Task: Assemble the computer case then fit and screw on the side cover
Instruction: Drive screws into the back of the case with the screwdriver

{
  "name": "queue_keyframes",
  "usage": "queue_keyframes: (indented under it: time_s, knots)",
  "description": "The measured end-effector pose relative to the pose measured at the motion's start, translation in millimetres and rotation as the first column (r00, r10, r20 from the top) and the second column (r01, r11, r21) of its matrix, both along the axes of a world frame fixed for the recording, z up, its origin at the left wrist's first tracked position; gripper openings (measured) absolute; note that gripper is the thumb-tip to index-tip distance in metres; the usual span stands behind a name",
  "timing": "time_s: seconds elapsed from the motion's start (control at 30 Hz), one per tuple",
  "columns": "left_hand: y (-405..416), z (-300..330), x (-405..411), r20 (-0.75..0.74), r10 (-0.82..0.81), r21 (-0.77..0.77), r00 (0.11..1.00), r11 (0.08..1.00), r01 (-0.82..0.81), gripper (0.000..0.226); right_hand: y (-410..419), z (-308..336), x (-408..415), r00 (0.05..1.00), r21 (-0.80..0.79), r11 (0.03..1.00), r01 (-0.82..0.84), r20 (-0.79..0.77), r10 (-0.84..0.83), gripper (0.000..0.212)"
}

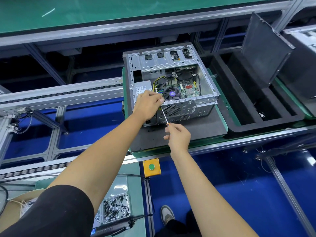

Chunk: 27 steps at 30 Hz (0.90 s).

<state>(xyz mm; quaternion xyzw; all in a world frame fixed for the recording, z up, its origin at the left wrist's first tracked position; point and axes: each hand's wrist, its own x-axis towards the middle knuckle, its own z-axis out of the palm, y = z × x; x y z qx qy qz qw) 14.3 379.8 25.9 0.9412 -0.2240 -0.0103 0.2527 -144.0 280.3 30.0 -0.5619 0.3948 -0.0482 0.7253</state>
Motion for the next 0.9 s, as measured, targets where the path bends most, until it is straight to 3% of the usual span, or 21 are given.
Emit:
queue_keyframes:
  time_s: [0.03, 0.1, 0.17, 0.2, 0.23, 0.27, 0.3, 0.33, 0.37, 0.4, 0.47, 0.6, 0.7, 0.73, 0.8, 0.9]
  knots:
    - [-0.4, 0.0, 0.0, 0.0, 0.002, -0.001, 1.0, 1.0, -0.002, 0.032, 0.6, -2.0, -1.0, 0.999, -0.193, 0.981, -0.029, 0.021, 0.033, 0.013]
    - [-0.6, -0.1, 0.1, 0.002, 0.007, -0.002, 1.0, 1.0, -0.007, 0.033, 3.1, -5.5, -3.0, 0.991, -0.577, 0.807, -0.125, -0.035, 0.128, 0.025]
    - [-0.8, 0.1, 0.6, 0.005, 0.005, -0.002, 1.0, 1.0, -0.005, 0.033, 2.7, -4.5, -2.7, 0.99, -0.756, 0.641, -0.133, -0.067, 0.126, 0.023]
    - [-0.7, -0.2, 0.6, 0.006, 0.003, 0.0, 1.0, 1.0, -0.004, 0.033, 1.5, -4.8, -1.9, 0.989, -0.768, 0.628, -0.13, -0.06, 0.132, 0.02]
    - [-0.5, -0.3, 0.6, 0.006, 0.002, 0.005, 1.0, 1.0, -0.002, 0.032, -0.1, -5.9, -0.8, 0.99, -0.701, 0.702, -0.127, -0.047, 0.132, 0.019]
    - [-0.3, -0.7, 0.8, 0.005, 0.001, 0.007, 1.0, 1.0, -0.001, 0.031, -3.0, -7.0, 2.2, 0.995, -0.51, 0.854, -0.101, -0.027, 0.101, 0.019]
    - [-0.1, -1.2, 1.5, 0.003, 0.001, 0.008, 1.0, 1.0, -0.001, 0.03, -5.7, -5.3, 6.0, 0.999, -0.173, 0.984, -0.047, -0.03, 0.042, 0.018]
    - [0.3, -2.0, 1.8, 0.001, 0.002, 0.009, 1.0, 1.0, -0.002, 0.03, -7.9, -1.0, 7.3, 0.998, 0.248, 0.969, 0.015, -0.057, -0.001, 0.015]
    - [0.3, -2.5, 2.0, 0.003, 0.004, 0.012, 1.0, 1.0, -0.004, 0.03, -10.3, 3.0, 7.3, 0.995, 0.557, 0.827, 0.081, -0.094, -0.034, 0.01]
    - [-0.1, -2.7, 1.8, 0.006, 0.003, 0.014, 1.0, 1.0, -0.003, 0.03, -11.5, 3.7, 6.9, 0.991, 0.695, 0.708, 0.128, -0.121, -0.06, 0.005]
    - [-0.5, -2.4, 2.1, 0.011, 0.003, 0.01, 1.0, 1.0, -0.003, 0.03, -6.5, 6.6, 5.3, 0.99, 0.73, 0.67, 0.133, -0.128, -0.057, 0.005]
    - [-0.4, -2.2, 2.0, 0.021, 0.003, 0.013, 1.0, 1.0, -0.003, 0.031, 12.5, 7.3, 3.5, 0.995, 0.43, 0.899, 0.082, -0.089, -0.048, 0.005]
    - [0.0, -1.8, 2.0, 0.022, -0.001, 0.022, 1.0, 1.0, 0.0, 0.032, 22.8, -1.9, 2.8, 0.997, -0.047, 0.999, -0.005, -0.084, 0.001, 0.017]
    - [-0.1, -2.1, 2.0, 0.022, -0.003, 0.023, 1.0, 1.0, 0.002, 0.032, 23.4, -5.3, 2.2, 0.994, -0.238, 0.97, -0.05, -0.11, 0.025, 0.018]
    - [-0.3, -2.5, 1.6, 0.023, -0.002, 0.023, 1.0, 1.0, 0.001, 0.033, 22.1, -9.4, 1.3, 0.981, -0.546, 0.823, -0.156, -0.18, 0.066, 0.018]
    - [-0.3, -3.6, 1.8, 0.03, 0.0, 0.024, 1.0, 1.0, -0.001, 0.032, 22.9, -12.5, 3.0, 0.975, -0.725, 0.652, -0.221, -0.189, 0.119, 0.033]
